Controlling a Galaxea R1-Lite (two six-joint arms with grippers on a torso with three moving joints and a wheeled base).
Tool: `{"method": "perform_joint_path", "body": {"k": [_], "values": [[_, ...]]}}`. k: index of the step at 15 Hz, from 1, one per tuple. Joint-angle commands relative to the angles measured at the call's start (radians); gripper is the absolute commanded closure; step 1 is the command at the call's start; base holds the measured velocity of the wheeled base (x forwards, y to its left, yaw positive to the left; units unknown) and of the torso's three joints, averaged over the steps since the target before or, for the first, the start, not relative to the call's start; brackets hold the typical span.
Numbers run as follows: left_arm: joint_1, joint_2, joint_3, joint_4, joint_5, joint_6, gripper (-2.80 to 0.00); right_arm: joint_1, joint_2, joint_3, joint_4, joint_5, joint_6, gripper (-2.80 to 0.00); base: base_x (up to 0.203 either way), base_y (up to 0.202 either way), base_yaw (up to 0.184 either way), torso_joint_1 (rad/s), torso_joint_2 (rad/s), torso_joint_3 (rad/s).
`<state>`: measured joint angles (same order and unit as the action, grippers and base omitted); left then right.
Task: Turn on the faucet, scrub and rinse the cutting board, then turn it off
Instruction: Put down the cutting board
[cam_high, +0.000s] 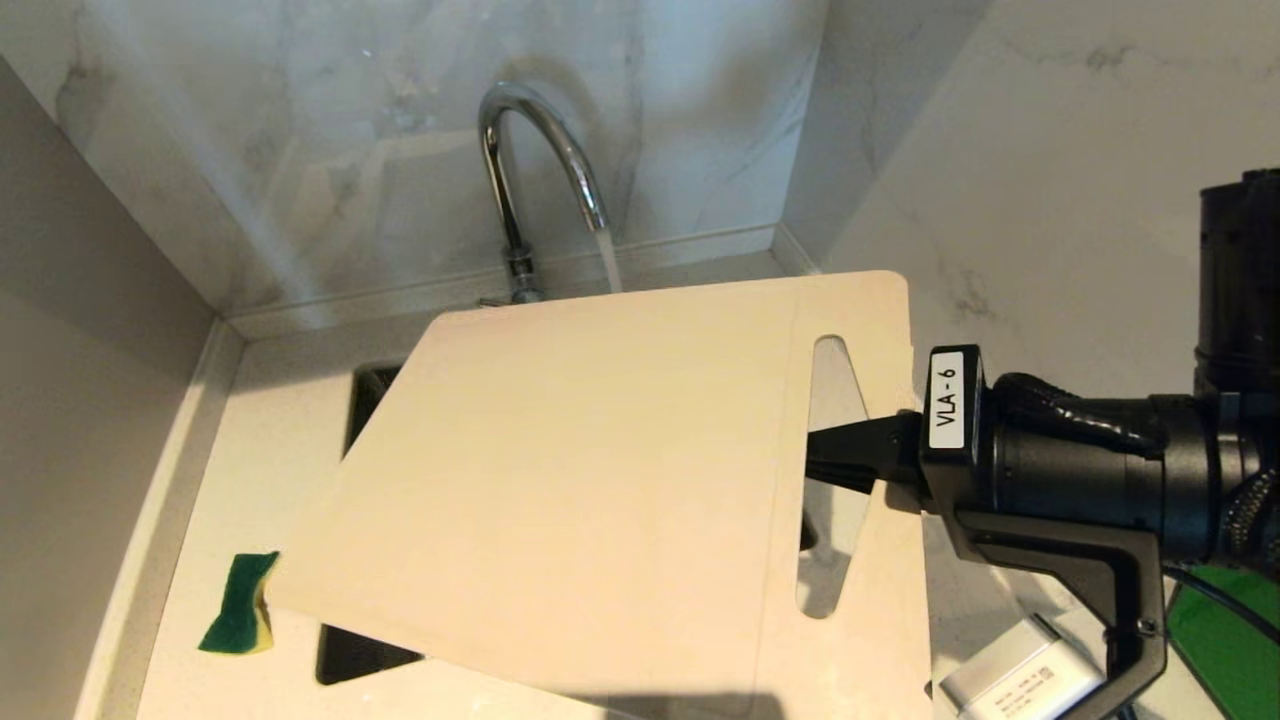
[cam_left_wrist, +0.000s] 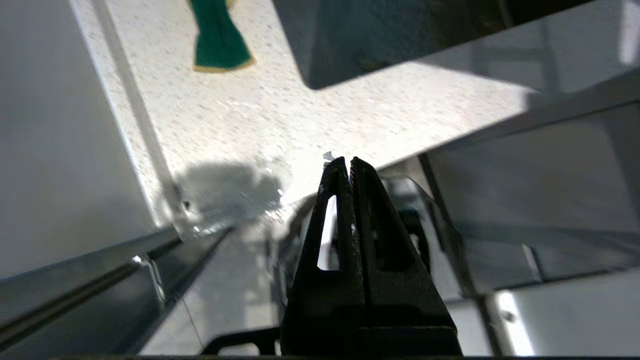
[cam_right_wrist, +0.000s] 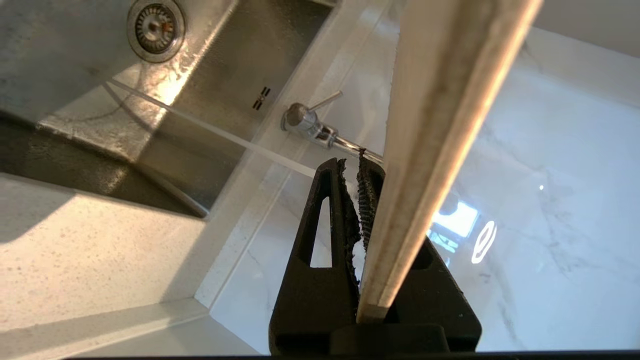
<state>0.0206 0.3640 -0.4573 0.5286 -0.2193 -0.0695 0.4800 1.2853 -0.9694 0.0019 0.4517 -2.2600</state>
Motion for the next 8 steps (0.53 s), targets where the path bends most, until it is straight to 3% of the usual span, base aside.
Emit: {"method": "perform_joint_path", "body": {"k": [1, 5, 8], "values": [[0.002, -0.109, 0.178, -0.204, 0.064, 0.039, 0.00, 0.000, -0.001, 0.003, 0.001, 0.002, -0.013, 0.00, 0.000, 0.000, 0.000, 0.000, 0.00, 0.000], [-0.003, -0.174, 0.450, -0.536, 0.193, 0.141, 0.00, 0.000, -0.021, -0.002, 0.001, -0.001, -0.009, 0.00, 0.000, 0.000, 0.000, 0.000, 0.00, 0.000], [-0.011, -0.280, 0.458, -0.536, 0.205, 0.194, 0.00, -0.001, -0.034, -0.006, 0.007, -0.005, -0.004, 0.00, 0.000, 0.000, 0.000, 0.000, 0.00, 0.000]]}}
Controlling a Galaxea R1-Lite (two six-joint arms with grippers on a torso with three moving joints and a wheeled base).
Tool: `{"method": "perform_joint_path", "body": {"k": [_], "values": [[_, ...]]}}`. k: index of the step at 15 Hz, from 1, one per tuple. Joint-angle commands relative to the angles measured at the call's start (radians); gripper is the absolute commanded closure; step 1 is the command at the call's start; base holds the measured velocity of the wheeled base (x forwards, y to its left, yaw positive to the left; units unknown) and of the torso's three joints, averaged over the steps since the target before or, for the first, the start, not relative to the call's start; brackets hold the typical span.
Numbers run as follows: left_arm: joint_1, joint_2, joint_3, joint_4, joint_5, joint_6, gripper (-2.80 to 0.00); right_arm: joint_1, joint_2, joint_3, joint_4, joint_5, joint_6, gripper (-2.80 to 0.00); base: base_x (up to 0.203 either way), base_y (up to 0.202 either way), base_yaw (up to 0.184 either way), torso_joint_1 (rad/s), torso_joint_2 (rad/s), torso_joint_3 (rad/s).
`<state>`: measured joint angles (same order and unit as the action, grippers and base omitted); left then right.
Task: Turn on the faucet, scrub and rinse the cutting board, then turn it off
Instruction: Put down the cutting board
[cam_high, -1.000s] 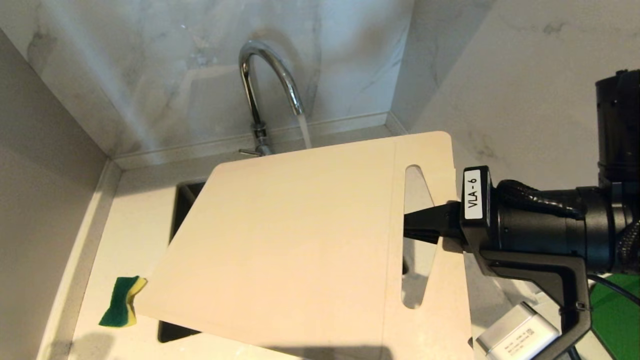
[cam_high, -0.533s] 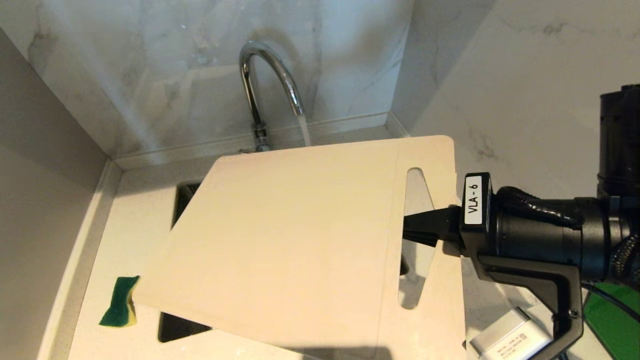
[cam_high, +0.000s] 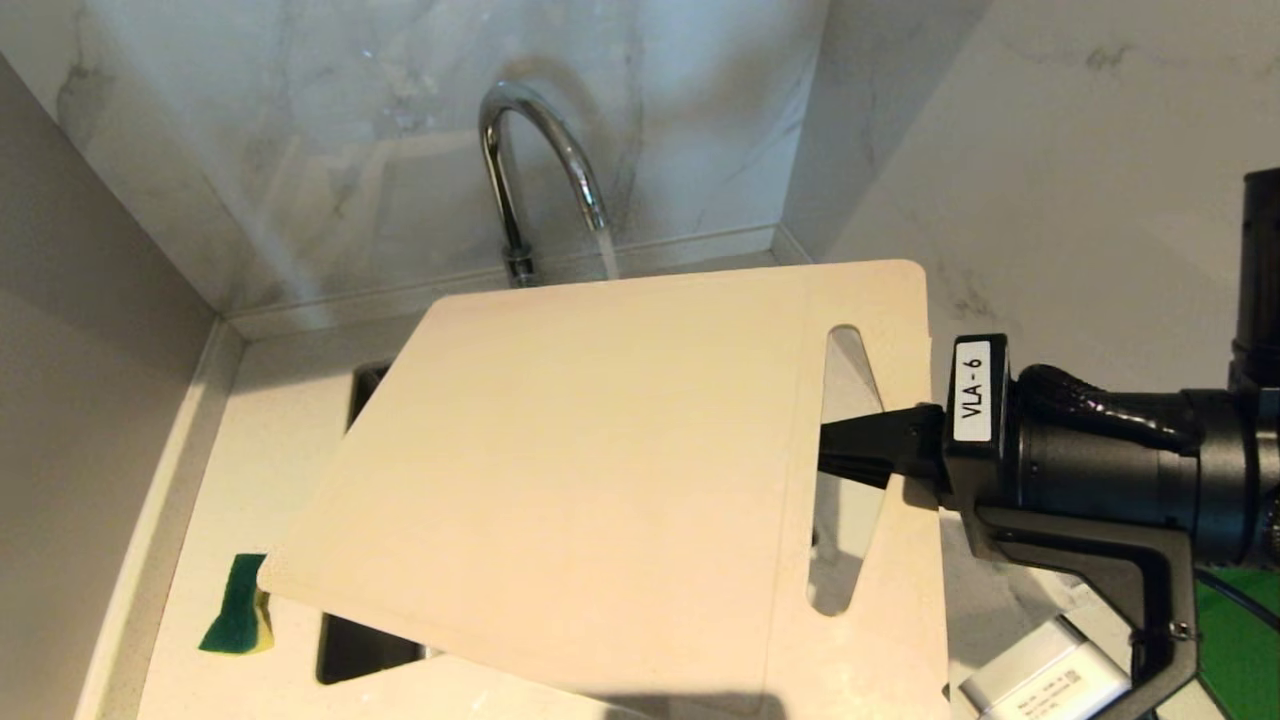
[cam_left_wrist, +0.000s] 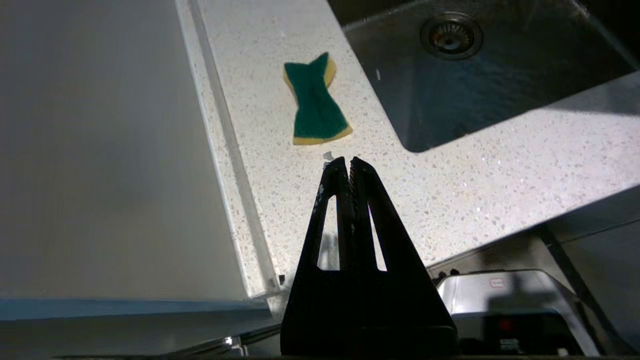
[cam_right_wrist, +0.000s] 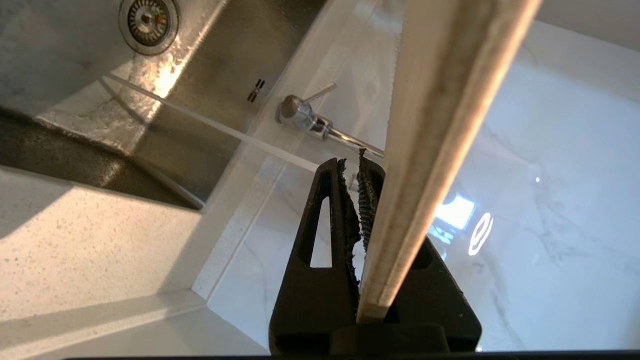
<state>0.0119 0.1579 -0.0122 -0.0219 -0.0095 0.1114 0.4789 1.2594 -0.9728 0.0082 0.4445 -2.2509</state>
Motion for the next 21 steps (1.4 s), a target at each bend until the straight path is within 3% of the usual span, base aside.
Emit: {"method": "perform_joint_path", "body": {"k": [1, 2, 4, 7, 16, 21], "values": [[-0.005, -0.125, 0.006, 0.051, -0.020, 0.021, 0.00, 0.000, -0.010, -0.003, 0.001, -0.003, -0.013, 0.00, 0.000, 0.000, 0.000, 0.000, 0.00, 0.000], [-0.007, -0.155, 0.008, 0.051, -0.019, 0.023, 0.00, 0.001, -0.012, -0.004, 0.004, -0.010, -0.012, 0.00, 0.000, 0.000, 0.000, 0.000, 0.00, 0.000], [-0.009, -0.159, 0.013, 0.036, -0.003, -0.045, 0.00, 0.001, -0.021, -0.004, 0.006, -0.015, -0.007, 0.00, 0.000, 0.000, 0.000, 0.000, 0.00, 0.000], [-0.009, -0.159, 0.012, 0.030, -0.003, -0.081, 0.00, 0.001, -0.034, -0.032, 0.057, -0.039, -0.007, 0.00, 0.000, 0.000, 0.000, 0.000, 0.00, 0.000], [-0.009, -0.159, 0.012, 0.028, 0.002, -0.104, 0.00, 0.000, -0.099, -0.036, 0.071, -0.074, -0.007, 0.00, 0.000, 0.000, 0.000, 0.000, 0.00, 0.000], [-0.010, -0.159, 0.012, 0.030, 0.002, -0.104, 0.00, -0.028, -0.213, -0.032, 0.126, -0.295, -0.007, 0.00, 0.000, 0.000, 0.000, 0.000, 0.00, 0.000]]}}
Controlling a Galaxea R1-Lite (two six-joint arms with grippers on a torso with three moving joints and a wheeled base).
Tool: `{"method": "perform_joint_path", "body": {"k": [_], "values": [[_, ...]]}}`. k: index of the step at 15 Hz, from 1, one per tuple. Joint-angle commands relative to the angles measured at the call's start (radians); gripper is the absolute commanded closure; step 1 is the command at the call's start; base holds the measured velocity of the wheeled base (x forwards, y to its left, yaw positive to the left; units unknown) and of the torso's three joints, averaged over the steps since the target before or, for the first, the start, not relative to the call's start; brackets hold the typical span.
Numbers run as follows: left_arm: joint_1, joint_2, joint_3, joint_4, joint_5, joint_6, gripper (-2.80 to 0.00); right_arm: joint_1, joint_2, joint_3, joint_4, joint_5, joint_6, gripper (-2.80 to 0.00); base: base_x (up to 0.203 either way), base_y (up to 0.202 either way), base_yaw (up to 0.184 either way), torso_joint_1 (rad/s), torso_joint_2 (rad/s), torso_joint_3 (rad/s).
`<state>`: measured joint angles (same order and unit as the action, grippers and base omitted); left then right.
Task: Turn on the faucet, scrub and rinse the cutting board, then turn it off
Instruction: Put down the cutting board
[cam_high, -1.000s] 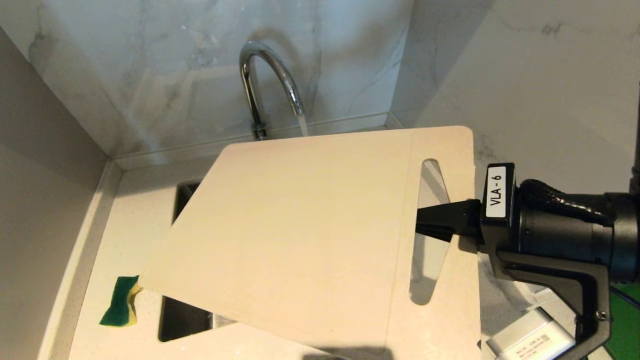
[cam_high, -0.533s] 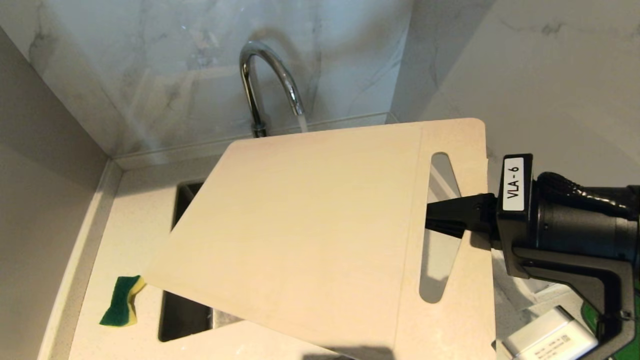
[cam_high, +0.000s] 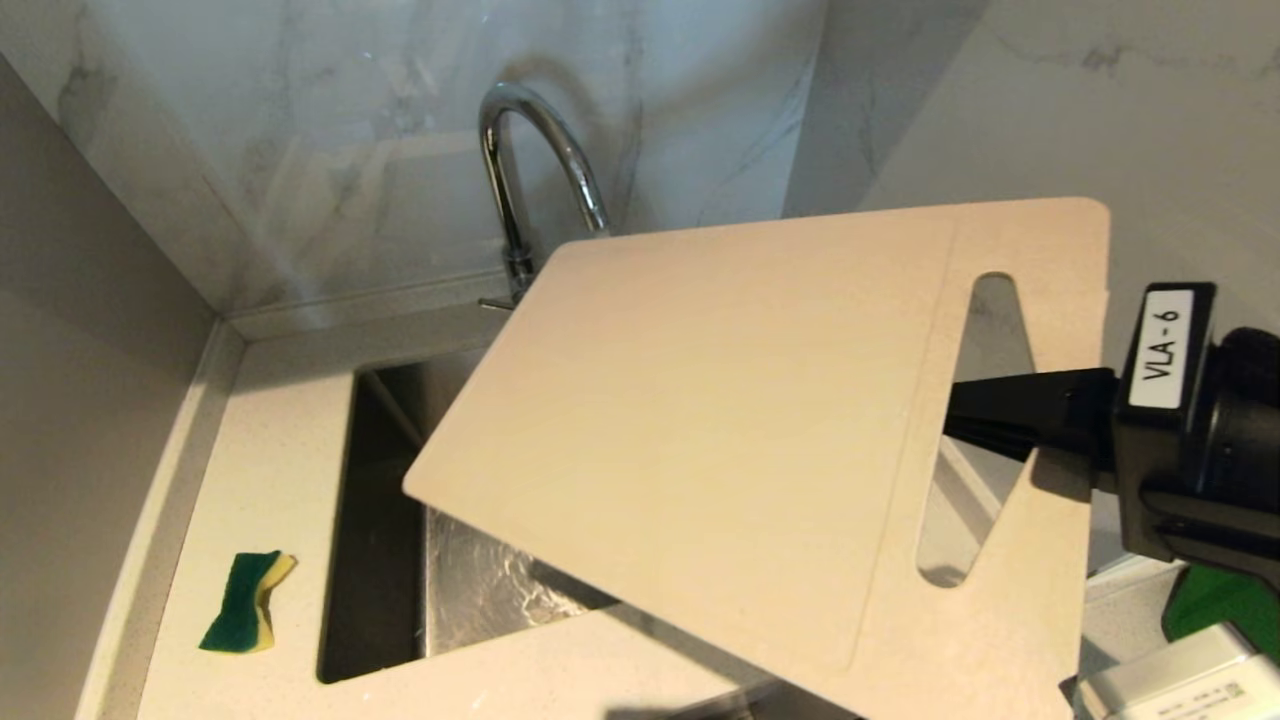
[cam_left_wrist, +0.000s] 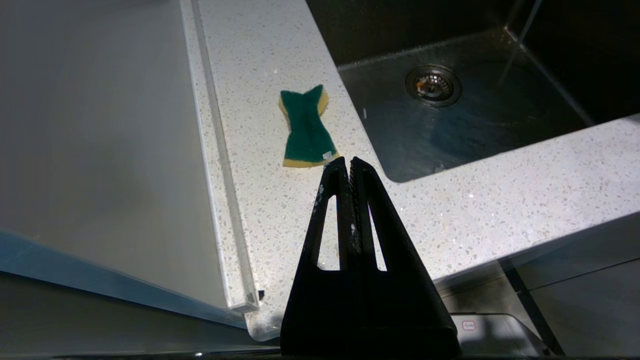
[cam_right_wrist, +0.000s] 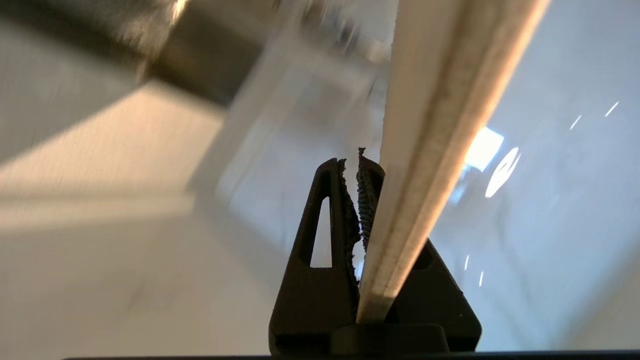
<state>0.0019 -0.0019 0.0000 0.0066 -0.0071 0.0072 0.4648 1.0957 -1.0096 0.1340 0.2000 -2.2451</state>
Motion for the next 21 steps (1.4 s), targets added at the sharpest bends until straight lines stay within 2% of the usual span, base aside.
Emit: {"method": "perform_joint_path", "body": {"k": [1, 3, 6, 10, 13, 16, 19, 21], "values": [[0.000, 0.000, 0.000, 0.000, -0.001, 0.000, 0.00, -0.028, -0.071, 0.008, 0.000, -0.096, -0.013, 0.00, 0.000, 0.000, 0.000, 0.000, 0.00, 0.000], [0.001, 0.000, 0.000, 0.000, 0.001, 0.000, 0.00, -0.058, -0.090, 0.012, -0.002, -0.133, -0.013, 0.00, 0.000, 0.000, 0.000, 0.000, 0.00, 0.000], [0.001, 0.000, 0.000, 0.000, -0.001, 0.000, 0.00, -0.097, -0.112, 0.018, -0.013, -0.149, 0.001, 0.00, 0.000, 0.000, 0.000, 0.000, 0.00, 0.000], [0.000, 0.000, 0.000, 0.000, -0.001, 0.000, 0.00, -0.100, -0.146, 0.076, -0.046, -0.175, 0.103, 0.00, 0.000, 0.000, 0.000, 0.000, 0.00, 0.000], [0.001, 0.000, 0.000, 0.000, -0.001, 0.000, 0.00, -0.100, -0.174, 0.185, -0.177, -0.184, 0.206, 0.00, 0.000, 0.000, 0.000, 0.000, 0.00, 0.000], [0.001, 0.000, 0.000, 0.000, -0.001, 0.000, 0.00, -0.100, -0.176, 0.201, -0.200, -0.215, 0.220, 0.00, 0.000, 0.000, 0.000, 0.000, 0.00, 0.000], [0.000, 0.000, 0.000, 0.000, 0.001, 0.000, 0.00, -0.100, -0.178, 0.213, -0.202, -0.260, 0.272, 0.00, 0.000, 0.000, 0.000, 0.000, 0.00, 0.000], [0.000, 0.000, 0.000, 0.000, -0.001, 0.000, 0.00, -0.100, -0.172, 0.216, -0.258, -0.280, 0.280, 0.00, 0.000, 0.000, 0.000, 0.000, 0.00, 0.000]]}}
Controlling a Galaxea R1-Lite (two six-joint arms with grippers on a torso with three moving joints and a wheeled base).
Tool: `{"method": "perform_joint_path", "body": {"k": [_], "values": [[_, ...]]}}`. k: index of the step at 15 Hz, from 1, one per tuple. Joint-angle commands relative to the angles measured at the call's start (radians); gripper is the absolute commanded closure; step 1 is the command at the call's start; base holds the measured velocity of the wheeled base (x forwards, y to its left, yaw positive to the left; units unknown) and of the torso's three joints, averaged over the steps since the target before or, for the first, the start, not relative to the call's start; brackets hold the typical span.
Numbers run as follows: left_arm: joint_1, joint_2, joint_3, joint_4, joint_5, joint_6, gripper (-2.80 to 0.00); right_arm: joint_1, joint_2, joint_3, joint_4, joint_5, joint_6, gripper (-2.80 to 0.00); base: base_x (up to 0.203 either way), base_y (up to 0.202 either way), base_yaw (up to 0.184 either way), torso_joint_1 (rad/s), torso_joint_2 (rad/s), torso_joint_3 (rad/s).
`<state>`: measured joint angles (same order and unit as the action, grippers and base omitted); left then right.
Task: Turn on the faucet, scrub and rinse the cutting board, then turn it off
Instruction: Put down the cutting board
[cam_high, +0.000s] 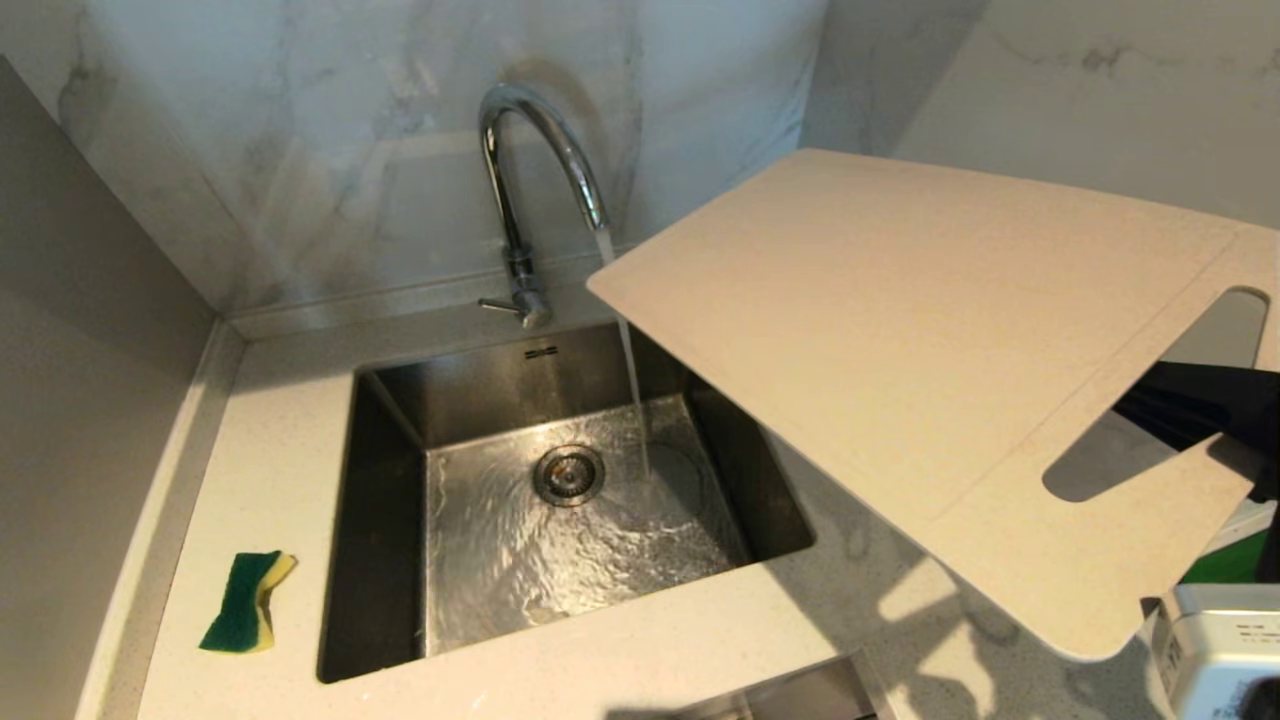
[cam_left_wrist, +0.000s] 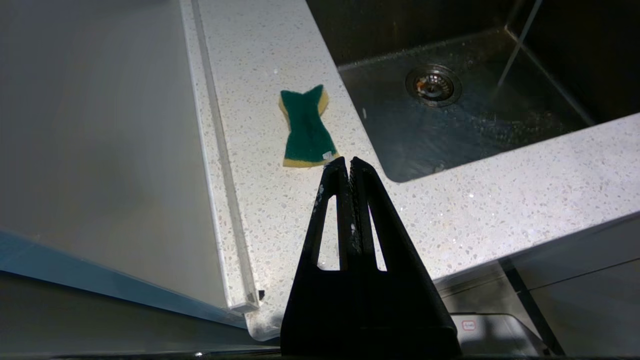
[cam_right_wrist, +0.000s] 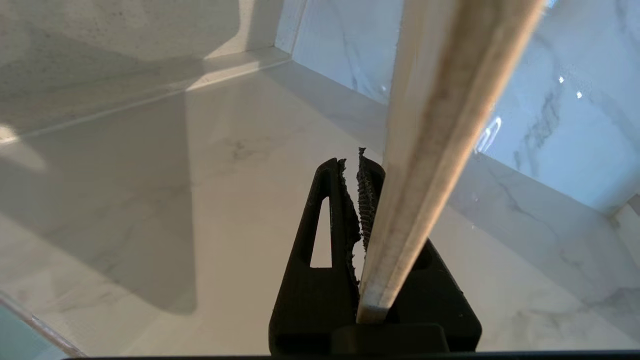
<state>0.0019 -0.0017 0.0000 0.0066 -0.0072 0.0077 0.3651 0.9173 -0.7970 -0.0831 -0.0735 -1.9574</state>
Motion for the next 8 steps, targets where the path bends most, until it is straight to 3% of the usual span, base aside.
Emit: {"method": "perform_joint_path", "body": {"k": [1, 3, 8], "values": [[0.000, 0.000, 0.000, 0.000, 0.000, 0.000, 0.00, 0.000, 0.012, 0.017, -0.087, -0.011, -0.001, 0.00, 0.000, 0.000, 0.000, 0.000, 0.00, 0.000], [0.001, 0.000, 0.000, 0.000, 0.001, 0.000, 0.00, 0.000, 0.022, 0.060, -0.162, -0.038, 0.008, 0.00, 0.000, 0.000, 0.000, 0.000, 0.00, 0.000], [0.000, 0.000, 0.000, 0.000, 0.000, 0.000, 0.00, 0.002, 0.023, 0.063, -0.169, -0.142, 0.064, 0.00, 0.000, 0.000, 0.000, 0.000, 0.00, 0.000]]}}
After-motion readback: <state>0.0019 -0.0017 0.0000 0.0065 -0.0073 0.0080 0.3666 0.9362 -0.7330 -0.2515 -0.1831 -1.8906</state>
